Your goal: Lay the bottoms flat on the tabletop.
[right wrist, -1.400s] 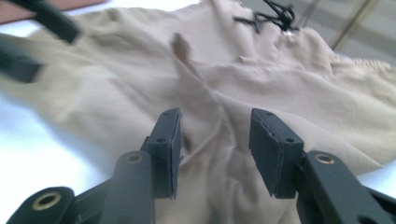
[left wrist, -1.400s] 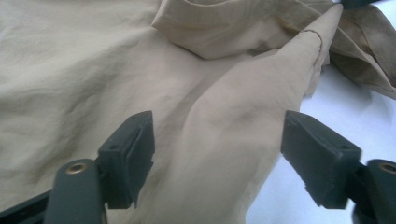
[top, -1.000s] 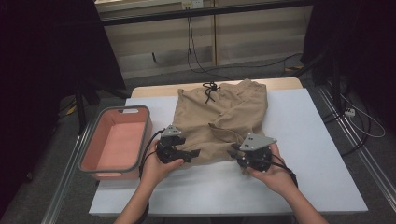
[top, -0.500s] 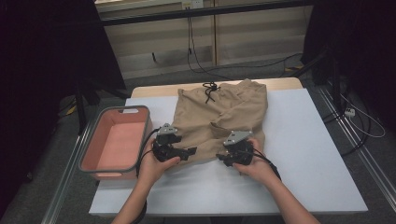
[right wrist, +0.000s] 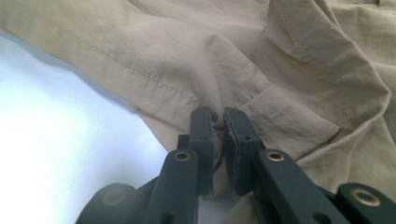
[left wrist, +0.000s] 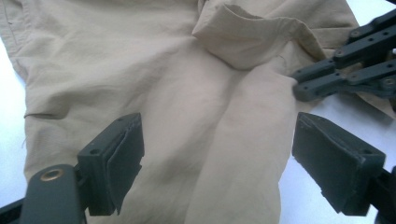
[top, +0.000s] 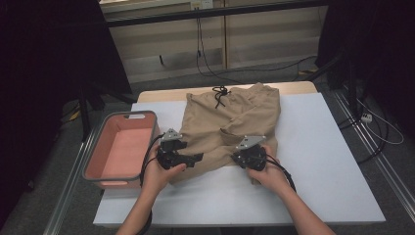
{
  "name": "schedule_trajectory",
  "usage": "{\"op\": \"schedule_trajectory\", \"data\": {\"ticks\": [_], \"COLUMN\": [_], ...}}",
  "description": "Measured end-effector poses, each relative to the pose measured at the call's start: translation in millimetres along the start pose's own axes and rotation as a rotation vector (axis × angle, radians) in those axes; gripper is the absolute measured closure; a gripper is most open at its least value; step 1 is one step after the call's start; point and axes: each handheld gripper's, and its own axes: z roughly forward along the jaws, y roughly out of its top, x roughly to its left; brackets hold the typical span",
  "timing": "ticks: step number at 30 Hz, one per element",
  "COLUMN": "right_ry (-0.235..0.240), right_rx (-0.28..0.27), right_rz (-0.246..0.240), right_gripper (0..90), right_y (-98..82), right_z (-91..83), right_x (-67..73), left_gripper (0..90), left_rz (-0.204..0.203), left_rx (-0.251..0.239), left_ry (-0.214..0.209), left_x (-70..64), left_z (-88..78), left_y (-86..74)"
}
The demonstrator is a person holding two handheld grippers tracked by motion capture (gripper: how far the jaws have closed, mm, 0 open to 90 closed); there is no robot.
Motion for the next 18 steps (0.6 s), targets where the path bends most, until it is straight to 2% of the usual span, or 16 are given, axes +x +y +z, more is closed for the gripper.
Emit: {"op": "schedule_trajectory", "data": {"ticks": [4, 6, 9, 12, 14, 18], "right_ry": [0.035, 0.058, 0.091, 0.097, 0.118, 0.116], "right_rx": [-0.017, -0.032, -0.051, -0.04, -0.034, -0.01], "right_rz": [0.002, 0.014, 0.034, 0.029, 0.033, 0.037], "right_gripper": [83.9, 83.9, 83.9, 83.9, 83.9, 84.0], "right_y": [0.6, -2.2, -8.7, -17.4, -25.4, -41.1], "right_z": [-17.4, -27.8, -43.9, -56.7, -63.3, -72.0], "right_x": [5.1, 7.3, 10.8, 16.7, 18.9, 19.1], "left_gripper": [16.8, 16.9, 16.8, 16.7, 16.7, 16.8], "left_rz": [0.009, -0.005, 0.001, -0.007, -0.009, -0.014], "left_rx": [0.0, 0.001, 0.002, 0.001, 0.006, 0.017], "left_ry": [0.0, 0.003, 0.009, 0.02, 0.031, 0.049], "left_x": [1.0, 1.1, 0.7, 0.5, 1.0, 3.9], "left_z": [-0.6, -1.2, -3.9, -5.6, -5.7, -4.7], "left_y": [-0.4, -1.7, -3.5, -5.5, -7.0, -10.0]}}
